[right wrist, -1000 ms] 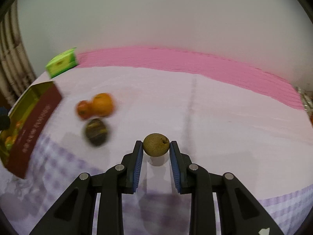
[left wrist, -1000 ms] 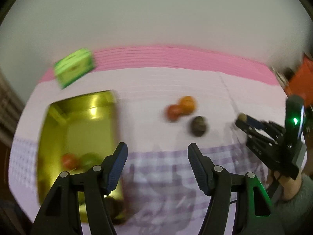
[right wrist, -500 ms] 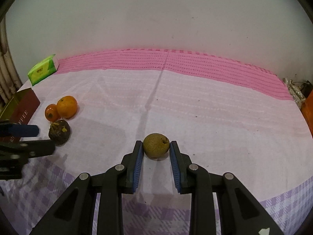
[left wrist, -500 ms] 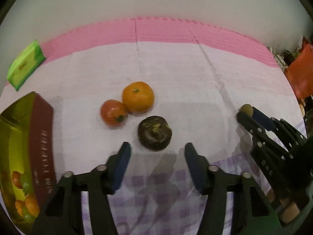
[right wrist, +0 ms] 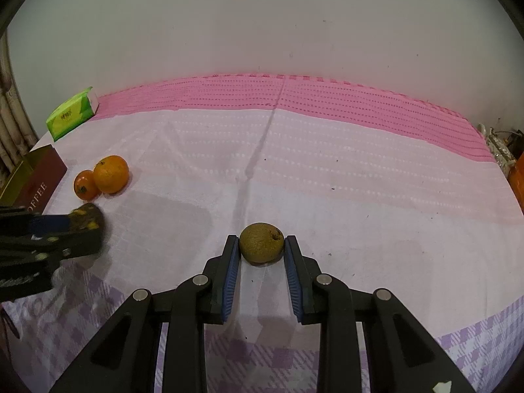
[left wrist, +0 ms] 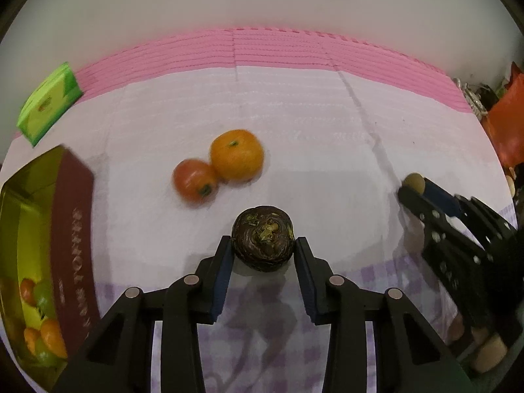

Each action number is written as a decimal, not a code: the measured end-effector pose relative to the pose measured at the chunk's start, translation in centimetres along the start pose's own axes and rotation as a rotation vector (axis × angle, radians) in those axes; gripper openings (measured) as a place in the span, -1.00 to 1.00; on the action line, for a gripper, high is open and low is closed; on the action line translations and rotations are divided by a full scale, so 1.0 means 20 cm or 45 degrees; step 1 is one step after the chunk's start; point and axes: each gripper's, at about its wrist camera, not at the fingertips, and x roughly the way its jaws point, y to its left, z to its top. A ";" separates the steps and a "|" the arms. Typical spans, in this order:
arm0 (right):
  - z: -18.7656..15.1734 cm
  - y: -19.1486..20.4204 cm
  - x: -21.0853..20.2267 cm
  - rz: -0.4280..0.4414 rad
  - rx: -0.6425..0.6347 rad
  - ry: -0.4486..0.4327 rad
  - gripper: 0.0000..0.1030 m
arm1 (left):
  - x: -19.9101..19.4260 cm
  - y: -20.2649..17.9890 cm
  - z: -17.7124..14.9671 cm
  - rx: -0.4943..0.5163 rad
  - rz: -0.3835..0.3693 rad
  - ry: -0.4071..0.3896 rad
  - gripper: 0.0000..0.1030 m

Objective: Organize fruits
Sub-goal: 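Grasp the dark round fruit beside the orange with the left gripper, then carry the dark round fruit into the tin and release it with the left gripper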

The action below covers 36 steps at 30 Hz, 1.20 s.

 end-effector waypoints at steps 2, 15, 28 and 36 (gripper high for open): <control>0.00 0.00 0.00 0.000 0.000 0.003 -0.49 | -0.04 0.03 -0.03 -0.018 0.013 0.004 -0.25; 0.00 0.01 0.02 -0.021 -0.020 0.020 -0.49 | -0.38 0.41 -0.10 -0.233 0.092 -0.126 -0.25; 0.00 0.02 0.03 -0.026 -0.024 0.020 -0.49 | -0.46 0.85 -0.17 -0.427 0.239 -0.149 -0.25; 0.00 0.02 0.03 -0.025 -0.024 0.019 -0.49 | -0.41 1.15 -0.15 -0.532 0.284 -0.071 -0.25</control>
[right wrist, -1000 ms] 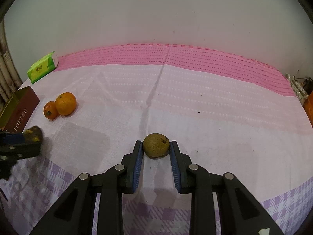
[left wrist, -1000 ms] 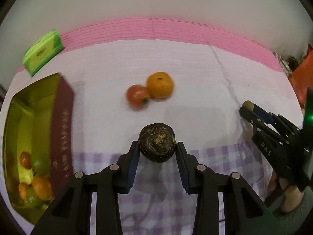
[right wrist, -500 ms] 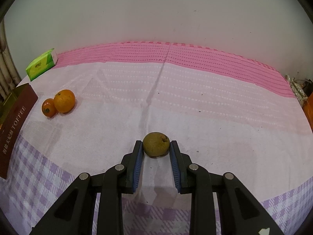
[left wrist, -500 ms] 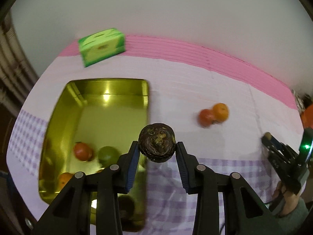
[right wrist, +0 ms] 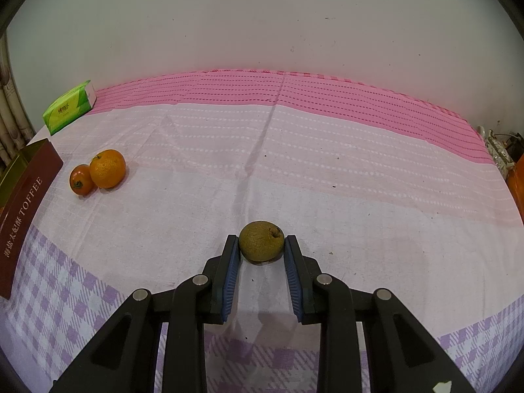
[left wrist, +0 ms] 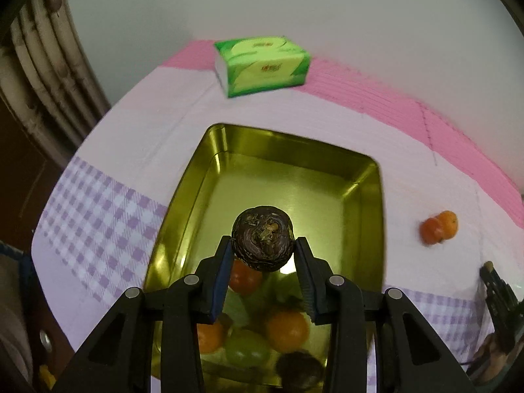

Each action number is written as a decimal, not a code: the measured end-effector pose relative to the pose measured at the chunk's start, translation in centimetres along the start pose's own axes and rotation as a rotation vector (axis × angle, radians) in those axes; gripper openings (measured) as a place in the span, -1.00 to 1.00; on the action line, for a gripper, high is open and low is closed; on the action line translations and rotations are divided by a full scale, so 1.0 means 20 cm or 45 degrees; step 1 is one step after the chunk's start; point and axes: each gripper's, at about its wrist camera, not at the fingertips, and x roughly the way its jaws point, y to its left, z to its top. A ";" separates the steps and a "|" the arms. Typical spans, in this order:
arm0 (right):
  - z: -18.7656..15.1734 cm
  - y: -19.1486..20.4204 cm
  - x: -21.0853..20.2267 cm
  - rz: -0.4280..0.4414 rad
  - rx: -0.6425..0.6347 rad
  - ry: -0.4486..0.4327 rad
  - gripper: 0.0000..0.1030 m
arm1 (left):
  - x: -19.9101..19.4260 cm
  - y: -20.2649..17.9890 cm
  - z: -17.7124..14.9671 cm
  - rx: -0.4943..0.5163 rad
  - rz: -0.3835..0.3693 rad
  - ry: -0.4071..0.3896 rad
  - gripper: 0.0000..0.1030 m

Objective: Organize fruits
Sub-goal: 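Carry the dark round fruit into the tin and release it with the left gripper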

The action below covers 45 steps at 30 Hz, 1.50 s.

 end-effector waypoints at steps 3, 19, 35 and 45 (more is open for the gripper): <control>0.00 0.00 0.00 -0.001 -0.001 0.000 -0.49 | 0.05 0.05 0.03 -0.022 0.018 0.024 -0.25; 0.00 0.00 0.01 -0.008 -0.006 0.000 -0.49 | 0.24 0.04 0.06 0.024 0.051 0.132 -0.25; 0.00 0.00 0.01 -0.004 -0.003 -0.001 -0.49 | 0.21 0.00 0.03 0.106 0.063 0.114 0.12; 0.04 -0.01 -0.08 0.049 0.045 -0.032 -0.49 | -0.14 -0.01 -0.06 0.194 0.056 -0.188 0.31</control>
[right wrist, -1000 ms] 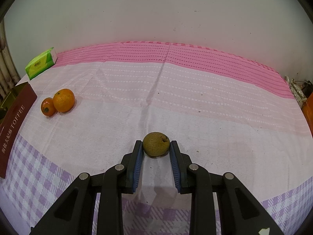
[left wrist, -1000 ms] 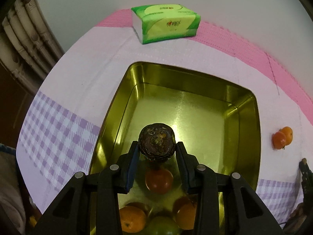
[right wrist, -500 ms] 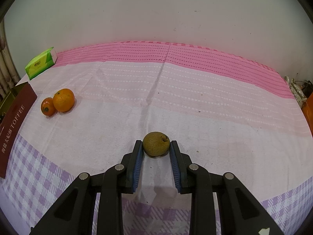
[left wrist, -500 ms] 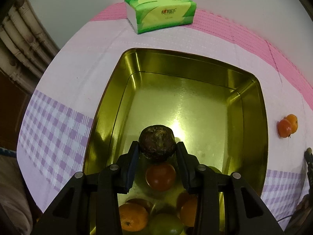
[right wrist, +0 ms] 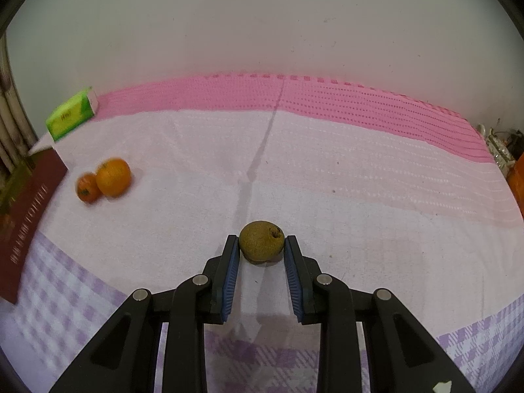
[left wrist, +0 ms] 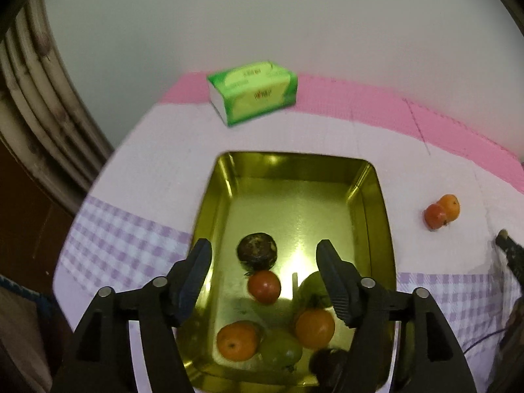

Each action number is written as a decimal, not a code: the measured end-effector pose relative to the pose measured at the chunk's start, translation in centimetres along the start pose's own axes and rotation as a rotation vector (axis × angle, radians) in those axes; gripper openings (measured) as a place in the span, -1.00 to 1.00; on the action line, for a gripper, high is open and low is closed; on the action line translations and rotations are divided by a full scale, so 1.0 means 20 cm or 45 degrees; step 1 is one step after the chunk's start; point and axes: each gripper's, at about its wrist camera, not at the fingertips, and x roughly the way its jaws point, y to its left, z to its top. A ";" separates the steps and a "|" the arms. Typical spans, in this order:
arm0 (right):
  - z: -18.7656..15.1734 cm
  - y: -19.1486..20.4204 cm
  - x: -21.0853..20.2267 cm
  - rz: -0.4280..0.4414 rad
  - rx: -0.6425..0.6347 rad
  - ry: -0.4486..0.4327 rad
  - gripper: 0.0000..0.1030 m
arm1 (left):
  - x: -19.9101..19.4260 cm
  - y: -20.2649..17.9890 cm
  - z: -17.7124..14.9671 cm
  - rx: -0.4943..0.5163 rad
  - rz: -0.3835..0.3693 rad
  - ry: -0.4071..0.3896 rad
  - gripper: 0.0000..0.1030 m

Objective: Organize fruits
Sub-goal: 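Carry the dark round fruit into the tin and release it with the left gripper, then lower the brown kiwi into the tin and open the right gripper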

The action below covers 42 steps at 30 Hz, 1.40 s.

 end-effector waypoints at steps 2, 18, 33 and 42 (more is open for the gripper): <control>0.03 0.03 -0.07 0.040 0.013 -0.030 -0.49 | -0.06 0.02 -0.02 0.008 0.000 -0.027 0.32; 0.05 1.17 -0.32 0.617 -0.427 0.035 -0.49 | -0.18 0.36 -0.22 -0.211 0.109 -0.014 0.34; -0.09 1.51 -0.18 0.543 -0.665 0.132 -0.49 | -0.12 0.42 -0.25 -0.298 0.107 0.024 0.34; -0.11 1.54 -0.15 0.530 -0.680 0.146 -0.48 | -0.12 0.42 -0.26 -0.305 0.101 0.031 0.34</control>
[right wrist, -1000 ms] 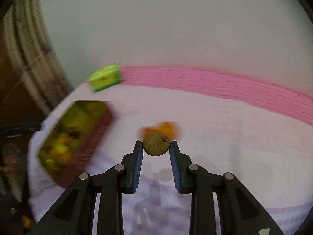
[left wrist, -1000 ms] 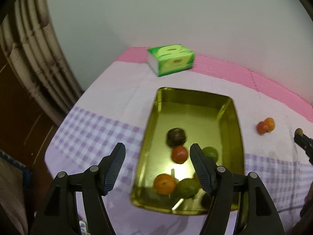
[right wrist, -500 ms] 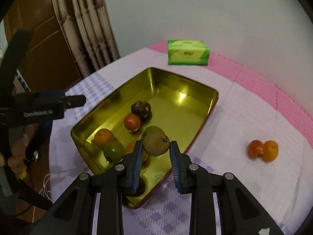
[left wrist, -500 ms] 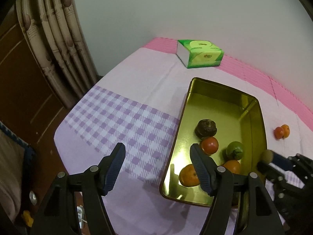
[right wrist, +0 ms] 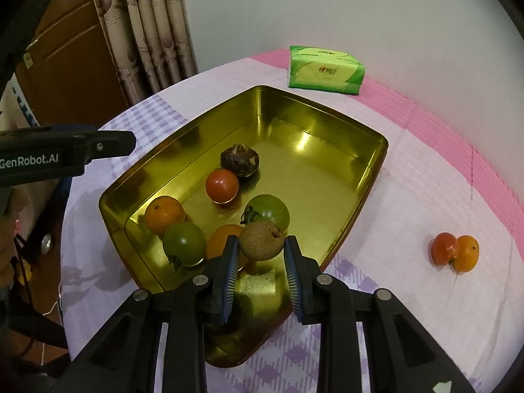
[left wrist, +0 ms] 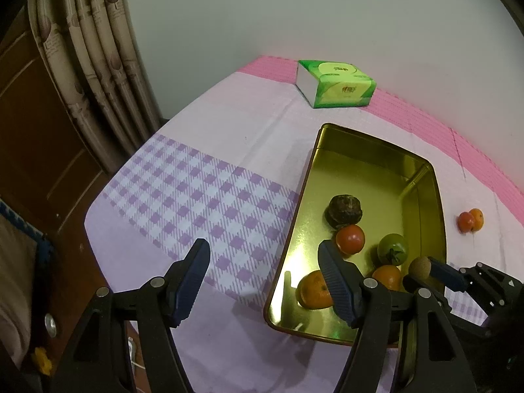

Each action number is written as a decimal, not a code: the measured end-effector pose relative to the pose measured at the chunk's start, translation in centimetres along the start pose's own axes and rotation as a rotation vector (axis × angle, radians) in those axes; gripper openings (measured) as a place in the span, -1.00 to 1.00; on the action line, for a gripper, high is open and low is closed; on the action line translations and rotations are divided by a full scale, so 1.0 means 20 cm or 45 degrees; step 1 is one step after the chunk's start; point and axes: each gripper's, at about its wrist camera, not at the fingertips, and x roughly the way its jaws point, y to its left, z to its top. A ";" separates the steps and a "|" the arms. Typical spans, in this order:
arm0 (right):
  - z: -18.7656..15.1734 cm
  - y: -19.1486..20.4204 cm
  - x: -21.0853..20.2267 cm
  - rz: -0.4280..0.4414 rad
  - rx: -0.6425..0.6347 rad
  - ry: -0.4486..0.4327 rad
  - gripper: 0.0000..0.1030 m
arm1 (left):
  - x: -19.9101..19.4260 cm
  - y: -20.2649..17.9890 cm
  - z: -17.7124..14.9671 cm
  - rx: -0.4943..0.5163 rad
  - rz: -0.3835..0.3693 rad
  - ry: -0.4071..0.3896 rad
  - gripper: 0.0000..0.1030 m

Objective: Organize fruits
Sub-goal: 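Lower the brown kiwi into the tin and open the right gripper, then grasp the orange beside the red tomato with the right gripper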

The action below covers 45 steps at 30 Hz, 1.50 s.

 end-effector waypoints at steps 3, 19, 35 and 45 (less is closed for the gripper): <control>0.00 -0.01 0.00 -0.002 0.007 0.001 -0.48 | 0.00 0.00 0.00 0.002 -0.002 0.002 0.34; -0.01 -0.23 -0.25 -0.093 0.131 -0.197 -0.07 | 0.02 0.00 -0.01 0.021 -0.007 0.015 0.34; -0.27 -0.97 -0.15 -0.340 0.447 -0.059 -0.07 | 0.05 0.00 -0.01 0.017 -0.011 0.039 0.34; -0.20 -1.02 0.02 -0.324 0.392 -0.078 -0.07 | -0.03 -0.17 0.03 0.120 -0.099 -0.041 0.34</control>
